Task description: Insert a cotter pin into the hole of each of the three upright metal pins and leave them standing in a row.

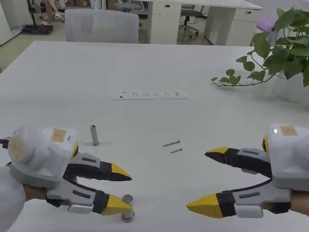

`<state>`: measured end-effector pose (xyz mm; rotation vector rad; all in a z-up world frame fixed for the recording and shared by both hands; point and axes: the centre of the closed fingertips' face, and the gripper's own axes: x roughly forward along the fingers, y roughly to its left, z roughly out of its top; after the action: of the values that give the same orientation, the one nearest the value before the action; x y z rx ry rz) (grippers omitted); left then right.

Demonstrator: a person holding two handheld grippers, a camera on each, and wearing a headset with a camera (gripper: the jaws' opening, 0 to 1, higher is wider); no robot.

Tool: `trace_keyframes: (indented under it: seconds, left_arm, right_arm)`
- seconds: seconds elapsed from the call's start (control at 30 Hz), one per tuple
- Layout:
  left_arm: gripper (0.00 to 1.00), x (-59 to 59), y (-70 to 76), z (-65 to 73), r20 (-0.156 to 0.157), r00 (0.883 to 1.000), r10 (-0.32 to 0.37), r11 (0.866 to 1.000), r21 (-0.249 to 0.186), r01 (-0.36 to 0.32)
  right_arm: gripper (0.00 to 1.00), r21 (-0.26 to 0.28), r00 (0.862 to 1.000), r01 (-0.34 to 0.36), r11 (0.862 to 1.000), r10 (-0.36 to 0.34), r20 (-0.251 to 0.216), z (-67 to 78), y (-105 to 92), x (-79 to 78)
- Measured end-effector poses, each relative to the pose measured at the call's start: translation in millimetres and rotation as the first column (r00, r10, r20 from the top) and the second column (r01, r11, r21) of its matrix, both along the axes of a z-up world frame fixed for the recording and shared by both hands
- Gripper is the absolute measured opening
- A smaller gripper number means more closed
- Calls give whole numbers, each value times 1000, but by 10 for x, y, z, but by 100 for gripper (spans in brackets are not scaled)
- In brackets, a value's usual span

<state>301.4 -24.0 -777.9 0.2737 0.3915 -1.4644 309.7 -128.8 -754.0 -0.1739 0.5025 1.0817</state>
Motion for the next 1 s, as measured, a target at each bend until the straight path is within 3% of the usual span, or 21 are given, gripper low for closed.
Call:
trace_keyframes:
  seconds: [0.1,0.17,0.2,0.33,0.53,0.8,1.0]
  left_arm:
    - [35,15,76,22,56,996,68,998,-6,-68]
    - [36,-37,120,32,42,994,99,995,-24,-98]
    - [36,-24,166,22,60,990,131,991,-24,-130]
    - [37,-74,258,-3,36,979,200,979,-46,-198]
    - [45,-139,397,-36,15,953,303,951,-70,-302]
    - [52,-267,557,-79,-5,944,331,942,-60,-331]
    - [58,-311,723,-43,-4,930,368,928,-53,-368]
  right_arm:
    - [85,-2,1000,-6,1000,6,-1,-8,25,2]
    - [85,-1,1000,-10,1000,10,0,-9,45,5]
    - [85,-3,1000,-13,1000,13,-1,-12,57,7]
    - [84,-10,1000,-25,1000,25,-3,-39,79,16]
    - [84,-19,999,-41,999,41,-14,-104,88,23]
    - [84,-25,999,-50,998,50,-20,-140,80,29]
    - [84,-32,998,-48,998,47,-29,-184,54,18]
